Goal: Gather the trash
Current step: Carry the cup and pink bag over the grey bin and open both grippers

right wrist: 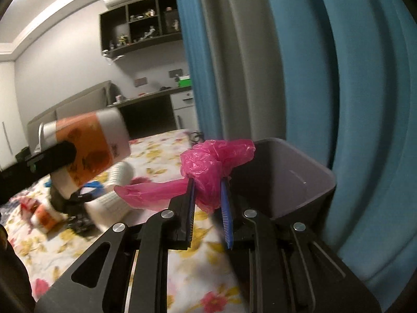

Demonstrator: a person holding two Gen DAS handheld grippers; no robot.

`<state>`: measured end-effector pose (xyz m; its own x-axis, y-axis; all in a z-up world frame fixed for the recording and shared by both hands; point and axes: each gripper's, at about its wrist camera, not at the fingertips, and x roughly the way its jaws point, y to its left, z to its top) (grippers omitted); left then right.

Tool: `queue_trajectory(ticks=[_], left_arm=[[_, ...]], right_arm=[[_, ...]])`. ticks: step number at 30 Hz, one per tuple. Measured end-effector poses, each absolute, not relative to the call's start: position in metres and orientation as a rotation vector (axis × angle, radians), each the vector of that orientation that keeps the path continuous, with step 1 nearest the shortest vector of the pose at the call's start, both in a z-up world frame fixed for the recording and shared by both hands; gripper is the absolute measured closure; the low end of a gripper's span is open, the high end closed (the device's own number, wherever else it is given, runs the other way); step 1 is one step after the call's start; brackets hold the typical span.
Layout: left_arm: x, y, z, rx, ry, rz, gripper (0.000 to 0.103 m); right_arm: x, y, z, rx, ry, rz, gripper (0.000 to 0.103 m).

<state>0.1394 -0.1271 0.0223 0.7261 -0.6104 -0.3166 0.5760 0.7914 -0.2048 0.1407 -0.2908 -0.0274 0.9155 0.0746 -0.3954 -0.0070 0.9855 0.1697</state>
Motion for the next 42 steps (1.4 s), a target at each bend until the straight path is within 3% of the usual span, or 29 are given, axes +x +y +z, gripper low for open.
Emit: queue_trajectory(ticks=[10, 29, 31, 35, 42], left_arm=[[0.202, -0.183, -0.001, -0.111, 0.451, -0.722, 0.101], [0.234, -0.216, -0.033, -0.101, 0.572, -0.778, 0.101], [0.239, -0.217, -0.035, -0.108, 0.584, -0.787, 0.101], [0.245, -0.222, -0.040, -0.109, 0.610, -0.795, 0.101], [0.252, -0.234, -0.050, -0.094, 0.660, -0.808, 0.101]], right_arm=[[0.181, -0.317, -0.051, 0.211, 0.472, -0.001, 0.083], [0.216, -0.325, -0.070, 0.204, 0.583, -0.016, 0.081], [0.218, -0.325, -0.070, 0.205, 0.592, -0.015, 0.077], [0.218, -0.324, -0.069, 0.184, 0.591, -0.023, 0.057], [0.193, -0.342, -0.066, 0.163, 0.536, -0.126, 0.040]])
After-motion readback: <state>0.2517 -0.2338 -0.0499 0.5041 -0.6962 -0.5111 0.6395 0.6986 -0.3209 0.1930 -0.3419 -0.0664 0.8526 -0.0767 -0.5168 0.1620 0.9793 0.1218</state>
